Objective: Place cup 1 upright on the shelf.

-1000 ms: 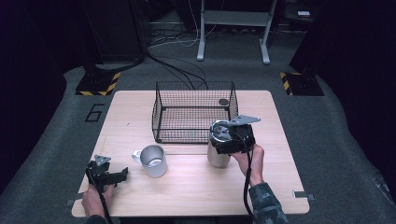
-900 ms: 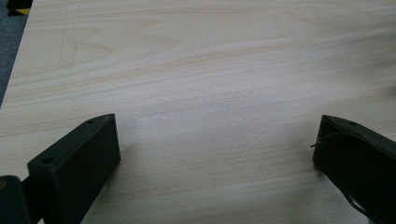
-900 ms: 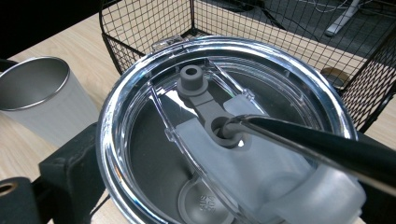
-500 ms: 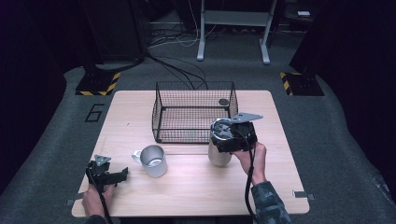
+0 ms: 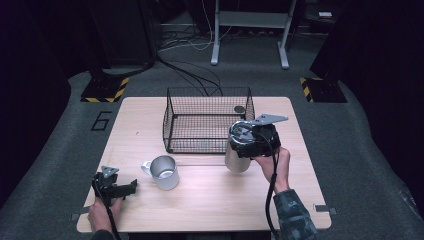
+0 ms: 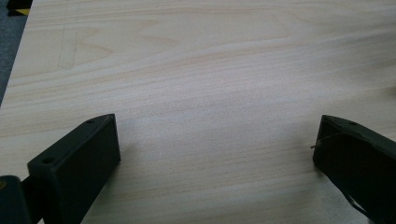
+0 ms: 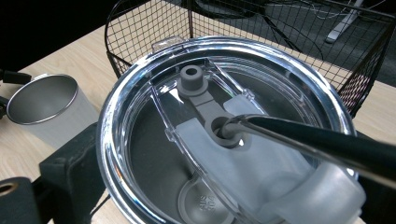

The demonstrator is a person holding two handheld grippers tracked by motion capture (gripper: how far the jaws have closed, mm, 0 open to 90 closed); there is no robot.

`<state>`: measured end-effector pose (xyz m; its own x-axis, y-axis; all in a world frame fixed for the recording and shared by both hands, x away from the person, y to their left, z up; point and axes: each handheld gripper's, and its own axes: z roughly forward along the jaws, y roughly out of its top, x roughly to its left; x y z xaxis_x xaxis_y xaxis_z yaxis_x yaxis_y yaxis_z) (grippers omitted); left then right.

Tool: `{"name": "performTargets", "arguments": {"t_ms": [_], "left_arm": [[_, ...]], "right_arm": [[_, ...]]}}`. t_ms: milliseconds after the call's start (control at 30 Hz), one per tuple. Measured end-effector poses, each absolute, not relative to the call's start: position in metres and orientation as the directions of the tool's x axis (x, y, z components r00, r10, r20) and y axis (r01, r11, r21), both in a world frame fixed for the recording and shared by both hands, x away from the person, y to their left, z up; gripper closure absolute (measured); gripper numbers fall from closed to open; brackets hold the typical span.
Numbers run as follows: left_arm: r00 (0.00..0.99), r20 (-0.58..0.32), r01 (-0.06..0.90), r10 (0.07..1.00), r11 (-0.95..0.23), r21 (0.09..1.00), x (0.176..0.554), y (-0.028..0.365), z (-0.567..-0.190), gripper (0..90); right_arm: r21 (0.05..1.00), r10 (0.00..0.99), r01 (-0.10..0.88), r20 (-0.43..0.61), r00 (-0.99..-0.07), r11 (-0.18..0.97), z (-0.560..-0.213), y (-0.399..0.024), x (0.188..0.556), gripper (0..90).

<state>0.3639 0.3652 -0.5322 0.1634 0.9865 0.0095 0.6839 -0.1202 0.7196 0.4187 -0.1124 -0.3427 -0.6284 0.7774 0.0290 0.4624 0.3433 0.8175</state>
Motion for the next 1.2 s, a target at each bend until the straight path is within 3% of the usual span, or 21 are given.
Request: {"name": "performTargets", "arguments": {"t_ms": [1200], "left_arm": [[0.162, 0.009, 0.684, 0.987, -0.119, 0.720, 0.364, 0.365, -0.532, 0.5]], "right_arm": [[0.839, 0.798, 0.432, -0.005, -0.602, 0.331, -0.294, -0.123, 0.430, 3.4]]}}
